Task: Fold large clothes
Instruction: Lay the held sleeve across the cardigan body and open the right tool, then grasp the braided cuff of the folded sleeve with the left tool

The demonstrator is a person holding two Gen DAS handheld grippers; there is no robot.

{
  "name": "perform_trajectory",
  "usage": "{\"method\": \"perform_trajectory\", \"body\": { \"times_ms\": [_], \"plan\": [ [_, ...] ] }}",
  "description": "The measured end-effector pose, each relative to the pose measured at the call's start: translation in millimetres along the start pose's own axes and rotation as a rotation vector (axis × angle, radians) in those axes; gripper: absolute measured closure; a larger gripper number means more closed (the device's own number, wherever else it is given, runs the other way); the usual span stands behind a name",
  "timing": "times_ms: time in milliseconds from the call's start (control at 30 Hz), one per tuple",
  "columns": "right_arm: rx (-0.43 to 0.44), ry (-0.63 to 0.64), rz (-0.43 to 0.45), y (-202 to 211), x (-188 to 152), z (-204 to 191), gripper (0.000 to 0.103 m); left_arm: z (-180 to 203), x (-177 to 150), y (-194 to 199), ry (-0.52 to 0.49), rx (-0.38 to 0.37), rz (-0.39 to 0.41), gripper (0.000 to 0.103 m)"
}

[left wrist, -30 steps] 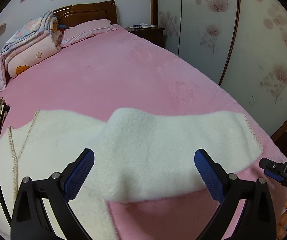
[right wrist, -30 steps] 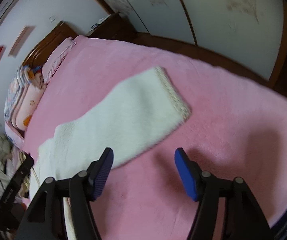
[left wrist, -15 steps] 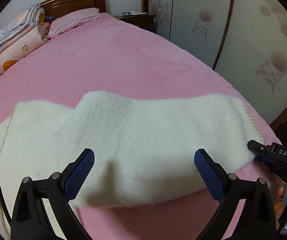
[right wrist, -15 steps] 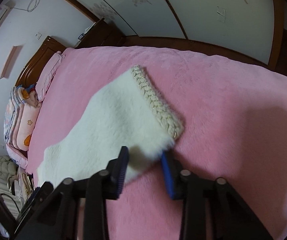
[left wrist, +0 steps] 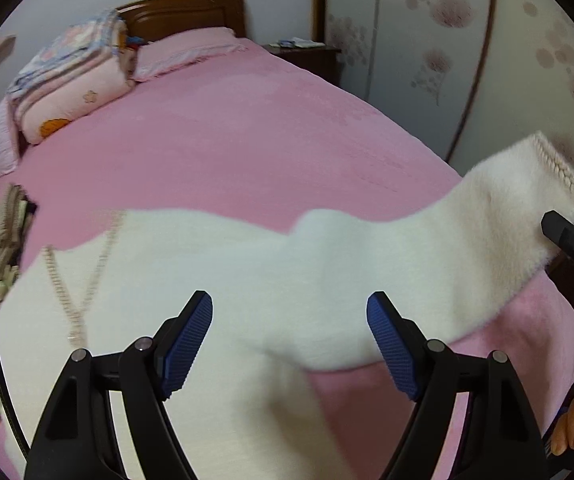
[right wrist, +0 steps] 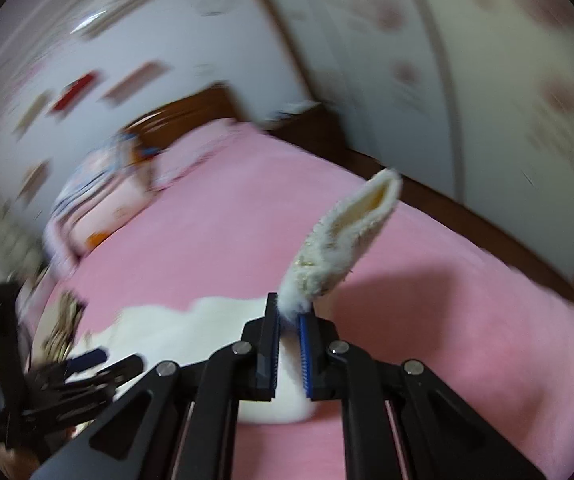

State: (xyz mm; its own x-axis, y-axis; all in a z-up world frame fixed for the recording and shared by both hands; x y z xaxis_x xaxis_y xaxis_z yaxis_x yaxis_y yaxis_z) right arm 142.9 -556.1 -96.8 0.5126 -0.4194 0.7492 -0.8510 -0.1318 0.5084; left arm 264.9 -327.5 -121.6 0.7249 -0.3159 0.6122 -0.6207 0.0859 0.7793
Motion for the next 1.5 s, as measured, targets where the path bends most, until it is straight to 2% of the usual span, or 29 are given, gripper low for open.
{"method": "perform_trajectory", "body": {
  "times_ms": [67,200,300,400,533,667,800,833,933,1033,1233,1367,1500],
  "plan": [
    [0.06,0.068,-0.022,-8.6,-1.4,-39.7,0.095,-36.2,-5.1,12.0,0.031,0.033,0.009,0.024],
    [0.14,0.187,-0.089,-35.2,-22.2,-105.8,0.095,-99.0,-21.0,21.1,0.112,0.028,-0.018,0.024],
    [0.197,0.237,-0.158,-58.8,-53.1,-146.0,0.095,-139.0,-42.1,20.6,0.149,0.033,-0.029,0.024],
    [0.215,0.298,-0.231,-82.1,-90.1,-181.1,0.095,-173.8,-67.3,14.2,0.182,0.012,-0.056,0.024],
    [0.203,0.389,-0.345,-118.6,-145.7,-217.3,0.095,-189.5,-95.8,-0.8,0.195,-0.042,-0.094,0.024],
    [0.146,0.474,-0.419,-137.4,-188.5,-231.2,0.094,-194.8,-117.2,-20.6,0.224,-0.12,-0.141,0.024],
    [0.084,0.518,-0.491,-144.3,-214.1,-226.4,0.089,-186.4,-123.8,-37.3,0.235,-0.189,-0.175,0.024],
    [0.088,0.518,-0.492,-144.2,-213.1,-225.3,0.087,-180.2,-123.5,-37.6,0.235,-0.203,-0.179,0.024],
    [0.082,0.507,-0.482,-135.4,-210.1,-224.4,0.069,-171.4,-119.0,-47.8,0.239,-0.25,-0.199,0.024],
    [0.056,0.521,-0.441,-121.4,-204.5,-226.4,0.064,-160.6,-115.6,-54.0,0.232,-0.303,-0.209,0.024],
    [0.044,0.47,-0.395,-76.1,-195.6,-205.8,0.064,-141.6,-116.8,-78.3,0.269,-0.429,-0.279,0.026],
    [0.039,0.402,-0.375,-56.4,-191.1,-189.5,0.064,-133.3,-127.2,-95.6,0.345,-0.522,-0.338,0.043],
    [0.026,0.345,-0.36,-49.8,-186.5,-176.4,0.064,-125.5,-138.8,-108.4,0.4,-0.548,-0.354,0.043]
  ]
}}
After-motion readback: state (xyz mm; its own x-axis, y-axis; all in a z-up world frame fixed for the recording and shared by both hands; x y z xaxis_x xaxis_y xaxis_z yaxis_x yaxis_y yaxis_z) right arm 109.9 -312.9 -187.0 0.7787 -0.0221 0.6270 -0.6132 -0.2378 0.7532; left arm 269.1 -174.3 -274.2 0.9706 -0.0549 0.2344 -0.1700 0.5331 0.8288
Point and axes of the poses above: each gripper's, at about its wrist camera, not at the fingertips, and y roughly against the way its jaws point, z to its right, x to its top, the point moved 4 cm from there along -y, roughly the way its jaws point, and after that the axes turned 9 degrees about x, right-handed, at the moved point
